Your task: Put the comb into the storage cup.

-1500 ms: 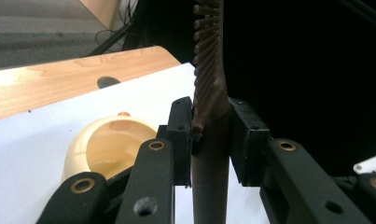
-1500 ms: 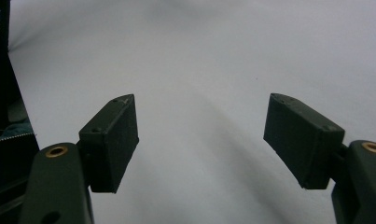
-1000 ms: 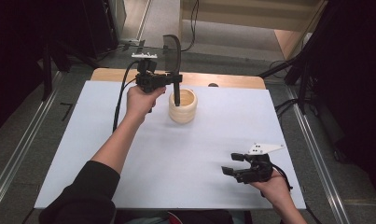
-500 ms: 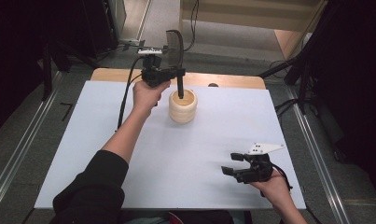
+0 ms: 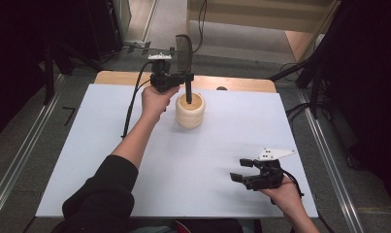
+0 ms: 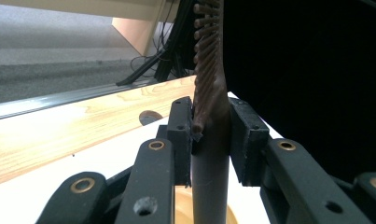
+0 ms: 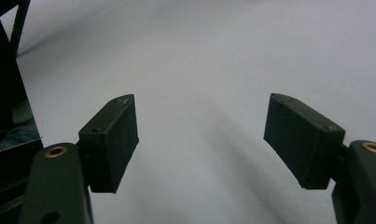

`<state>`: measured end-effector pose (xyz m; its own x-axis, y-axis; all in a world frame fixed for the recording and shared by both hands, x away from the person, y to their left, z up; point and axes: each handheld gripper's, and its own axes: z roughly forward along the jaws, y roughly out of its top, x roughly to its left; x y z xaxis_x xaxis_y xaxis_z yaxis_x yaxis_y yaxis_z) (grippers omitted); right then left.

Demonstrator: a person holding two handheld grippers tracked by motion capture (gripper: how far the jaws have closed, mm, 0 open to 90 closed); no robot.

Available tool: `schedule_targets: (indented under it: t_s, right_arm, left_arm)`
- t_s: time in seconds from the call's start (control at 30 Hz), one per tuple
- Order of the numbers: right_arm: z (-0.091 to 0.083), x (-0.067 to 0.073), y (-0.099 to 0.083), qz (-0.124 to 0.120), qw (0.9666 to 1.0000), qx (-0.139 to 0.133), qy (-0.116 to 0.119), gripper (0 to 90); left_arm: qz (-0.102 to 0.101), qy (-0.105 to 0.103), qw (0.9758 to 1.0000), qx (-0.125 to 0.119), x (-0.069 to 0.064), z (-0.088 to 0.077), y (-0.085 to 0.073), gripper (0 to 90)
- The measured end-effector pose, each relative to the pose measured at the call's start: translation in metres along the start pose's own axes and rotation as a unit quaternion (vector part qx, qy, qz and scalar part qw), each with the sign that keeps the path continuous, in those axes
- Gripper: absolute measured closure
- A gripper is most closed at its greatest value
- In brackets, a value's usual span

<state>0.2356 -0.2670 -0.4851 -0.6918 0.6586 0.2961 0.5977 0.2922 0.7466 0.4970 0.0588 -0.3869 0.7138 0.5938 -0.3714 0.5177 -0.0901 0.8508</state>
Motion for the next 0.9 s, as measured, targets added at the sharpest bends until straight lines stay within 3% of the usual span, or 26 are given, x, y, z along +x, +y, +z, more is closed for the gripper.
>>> schedule_targets:
  t_s: [0.9]
  right_arm:
    - [0.0,-0.001,0.002,-0.002,1.0,-0.004,0.003,24.0]
  left_arm:
    - [0.007,-0.001,0.9998,0.017,0.002,0.015,-0.017,73.0]
